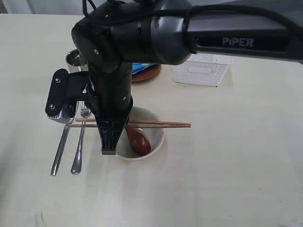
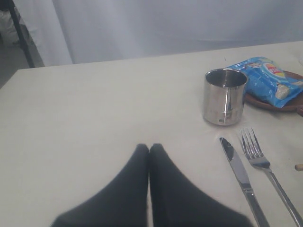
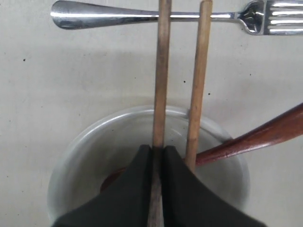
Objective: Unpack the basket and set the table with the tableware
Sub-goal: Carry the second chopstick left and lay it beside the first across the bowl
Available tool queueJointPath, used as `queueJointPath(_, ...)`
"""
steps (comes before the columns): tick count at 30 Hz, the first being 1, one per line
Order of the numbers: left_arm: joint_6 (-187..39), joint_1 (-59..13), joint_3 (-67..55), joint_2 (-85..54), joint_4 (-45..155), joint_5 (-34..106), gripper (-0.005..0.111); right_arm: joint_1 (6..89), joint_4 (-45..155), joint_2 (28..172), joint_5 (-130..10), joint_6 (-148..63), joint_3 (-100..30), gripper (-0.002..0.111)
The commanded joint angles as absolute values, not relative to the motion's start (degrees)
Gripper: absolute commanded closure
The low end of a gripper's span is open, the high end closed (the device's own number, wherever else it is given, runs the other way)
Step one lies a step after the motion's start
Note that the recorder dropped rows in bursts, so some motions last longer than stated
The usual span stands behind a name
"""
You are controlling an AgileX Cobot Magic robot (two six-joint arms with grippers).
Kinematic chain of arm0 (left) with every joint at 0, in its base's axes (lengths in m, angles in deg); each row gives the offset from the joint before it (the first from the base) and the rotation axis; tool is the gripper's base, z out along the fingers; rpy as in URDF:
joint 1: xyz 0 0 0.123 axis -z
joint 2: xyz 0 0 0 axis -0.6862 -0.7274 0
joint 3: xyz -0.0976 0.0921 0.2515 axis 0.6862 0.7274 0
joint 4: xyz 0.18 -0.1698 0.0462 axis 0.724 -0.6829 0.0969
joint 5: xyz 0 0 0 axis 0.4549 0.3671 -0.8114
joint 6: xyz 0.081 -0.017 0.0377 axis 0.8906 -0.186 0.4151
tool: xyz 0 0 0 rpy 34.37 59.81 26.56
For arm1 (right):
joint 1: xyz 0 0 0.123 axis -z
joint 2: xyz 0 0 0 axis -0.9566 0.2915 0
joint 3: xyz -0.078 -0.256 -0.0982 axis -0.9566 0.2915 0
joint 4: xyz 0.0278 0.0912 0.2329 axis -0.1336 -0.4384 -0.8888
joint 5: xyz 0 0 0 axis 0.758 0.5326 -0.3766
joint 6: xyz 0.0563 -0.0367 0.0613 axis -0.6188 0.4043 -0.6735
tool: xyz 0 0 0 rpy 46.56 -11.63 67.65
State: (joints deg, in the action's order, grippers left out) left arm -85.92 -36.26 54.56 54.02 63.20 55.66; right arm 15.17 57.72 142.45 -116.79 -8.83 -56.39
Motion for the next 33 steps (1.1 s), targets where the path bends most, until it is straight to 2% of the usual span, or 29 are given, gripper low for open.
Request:
queueJointPath(1,-86.1,-36.0,54.7,54.1,63.0,55.6,0.107,15.0,57.9,142.4,-116.5,-8.2,-56.8,0.109)
queueJointPath(25,-86.1,-36.0,54.7,54.1,63.1,55.6,0.107,15.0,58.3,142.4,-117.6,-8.3,-56.8,0.108)
queueJointPath(30,-86.1,-36.0,54.7,54.1,63.1,55.6,0.107,15.0,58.4,142.4,-117.6,-8.9,-56.8,0.08)
queueJointPath(33,-86.1,-36.0,54.7,54.1,63.1,55.6,0.107,15.0,60.1,142.4,-117.6,-10.5,-56.8,0.075)
